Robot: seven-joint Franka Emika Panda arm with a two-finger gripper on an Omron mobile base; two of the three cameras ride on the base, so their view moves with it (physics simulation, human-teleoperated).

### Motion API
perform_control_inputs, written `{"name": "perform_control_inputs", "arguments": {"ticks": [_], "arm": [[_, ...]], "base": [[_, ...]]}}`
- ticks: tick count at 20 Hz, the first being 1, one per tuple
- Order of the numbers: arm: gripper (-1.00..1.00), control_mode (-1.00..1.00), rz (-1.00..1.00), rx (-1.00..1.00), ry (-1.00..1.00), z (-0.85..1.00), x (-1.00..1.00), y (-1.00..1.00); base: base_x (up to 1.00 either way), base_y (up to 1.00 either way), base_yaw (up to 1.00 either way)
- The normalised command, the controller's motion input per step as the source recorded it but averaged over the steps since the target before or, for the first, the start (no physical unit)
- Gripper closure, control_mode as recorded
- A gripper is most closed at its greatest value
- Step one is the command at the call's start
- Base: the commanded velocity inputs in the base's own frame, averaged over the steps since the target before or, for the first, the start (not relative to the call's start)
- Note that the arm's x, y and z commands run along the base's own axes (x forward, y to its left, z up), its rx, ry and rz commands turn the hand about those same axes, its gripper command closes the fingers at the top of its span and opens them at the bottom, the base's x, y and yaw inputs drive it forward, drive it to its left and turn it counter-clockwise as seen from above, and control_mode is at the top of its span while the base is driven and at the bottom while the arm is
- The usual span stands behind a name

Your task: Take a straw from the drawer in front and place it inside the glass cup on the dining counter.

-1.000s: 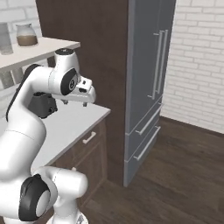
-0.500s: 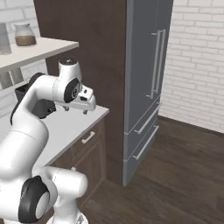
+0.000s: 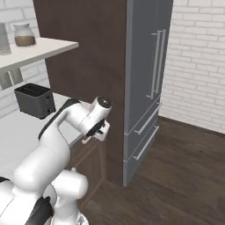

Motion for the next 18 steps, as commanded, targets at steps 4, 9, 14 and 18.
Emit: {"name": "perform_control_inputs", "arguments": {"ticks": [4, 9, 14, 18], "arm": [[-1.00, -1.00, 0.00, 0.44, 0.07, -0.98, 0.34, -0.21], [-1.00, -1.00, 0.00, 0.28, 0.00, -0.72, 0.47, 0.04], [-1.00, -1.00, 0.00, 0.23, 0.00, -0.36, 0.61, 0.05], [-1.00, -1.00, 0.00, 0.14, 0.01, -0.20, 0.58, 0.00]], "base": [[0.00, 0.00, 0.00], [0.00, 0.00, 0.00], [0.00, 0.00, 0.00], [0.00, 0.00, 0.00]]}}
